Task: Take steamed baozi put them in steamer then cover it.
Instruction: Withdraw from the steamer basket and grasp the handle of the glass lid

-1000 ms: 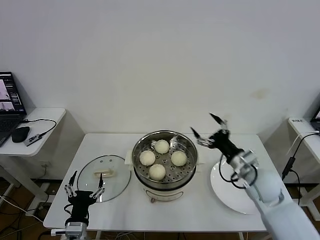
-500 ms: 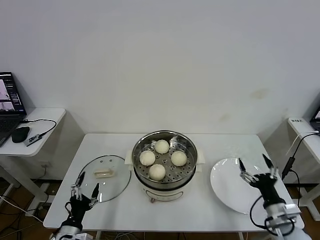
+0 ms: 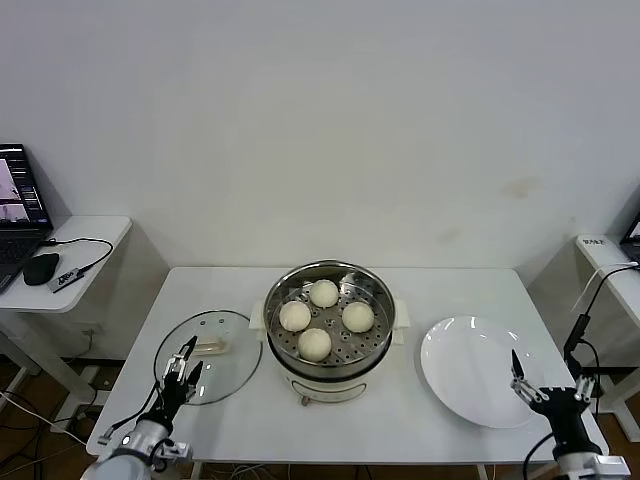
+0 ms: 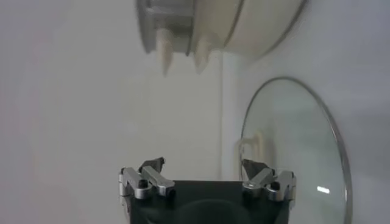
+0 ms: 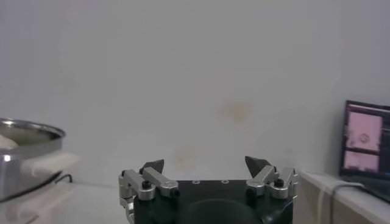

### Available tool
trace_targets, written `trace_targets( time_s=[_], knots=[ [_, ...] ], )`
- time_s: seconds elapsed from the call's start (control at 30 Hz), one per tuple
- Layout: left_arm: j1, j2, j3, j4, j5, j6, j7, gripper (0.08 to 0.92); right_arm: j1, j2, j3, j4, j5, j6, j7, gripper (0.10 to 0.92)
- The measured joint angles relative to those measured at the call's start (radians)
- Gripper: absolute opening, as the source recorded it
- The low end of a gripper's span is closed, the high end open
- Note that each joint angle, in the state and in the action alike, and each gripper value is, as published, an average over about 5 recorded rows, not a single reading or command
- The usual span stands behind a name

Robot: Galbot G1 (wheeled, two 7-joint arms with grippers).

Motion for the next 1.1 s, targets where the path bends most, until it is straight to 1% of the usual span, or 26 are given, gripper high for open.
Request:
trace_targets(
  time_s=[0.33,0.67,0.77,1.1],
  knots=[
    [-0.152,0.003,0.060,0.134,0.049,0.004,0.010,0.823,-0.032,0.042,0.031,0.006,-0.016,0.009,-0.004,0.823],
    [-0.268,0.002,0.100,0.257,0.046,0.005,0.012,0.820,-0.036,0.063,0.040,0.000,-0.024,0.010,-0.008,0.823],
    [-0.287,0.003,0.105,0.276,0.042,0.007,0.014,0.769,-0.036,0.065,0.040,-0.003,-0.025,0.010,-0.008,0.823],
    [-0.304,0.004,0.115,0.305,0.016,0.011,0.022,0.481,-0.037,0.069,0.034,-0.012,-0.029,0.012,-0.011,0.823]
  ],
)
